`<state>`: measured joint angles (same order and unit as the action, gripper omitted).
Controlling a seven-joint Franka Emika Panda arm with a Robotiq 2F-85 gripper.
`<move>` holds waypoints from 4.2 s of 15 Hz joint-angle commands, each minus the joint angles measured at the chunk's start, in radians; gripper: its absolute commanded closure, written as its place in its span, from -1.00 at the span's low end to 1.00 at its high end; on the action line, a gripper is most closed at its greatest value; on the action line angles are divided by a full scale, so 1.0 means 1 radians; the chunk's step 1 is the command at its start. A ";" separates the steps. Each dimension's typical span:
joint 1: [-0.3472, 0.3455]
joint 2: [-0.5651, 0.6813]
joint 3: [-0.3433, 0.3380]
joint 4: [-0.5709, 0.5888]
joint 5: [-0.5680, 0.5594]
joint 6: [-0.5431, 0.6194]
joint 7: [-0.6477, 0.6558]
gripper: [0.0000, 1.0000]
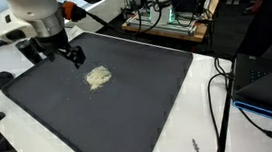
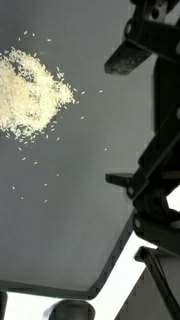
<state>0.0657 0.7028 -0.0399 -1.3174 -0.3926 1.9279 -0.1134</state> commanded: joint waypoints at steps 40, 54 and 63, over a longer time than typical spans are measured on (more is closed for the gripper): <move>-0.552 -0.109 0.107 -0.475 0.963 0.245 -0.870 -1.00; -0.471 -0.391 0.011 -0.889 1.186 0.399 -0.628 -1.00; -0.297 -0.604 -0.006 -1.122 1.358 0.659 -0.432 -1.00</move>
<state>-0.3103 0.2059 -0.0276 -2.3484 0.9534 2.4928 -0.6435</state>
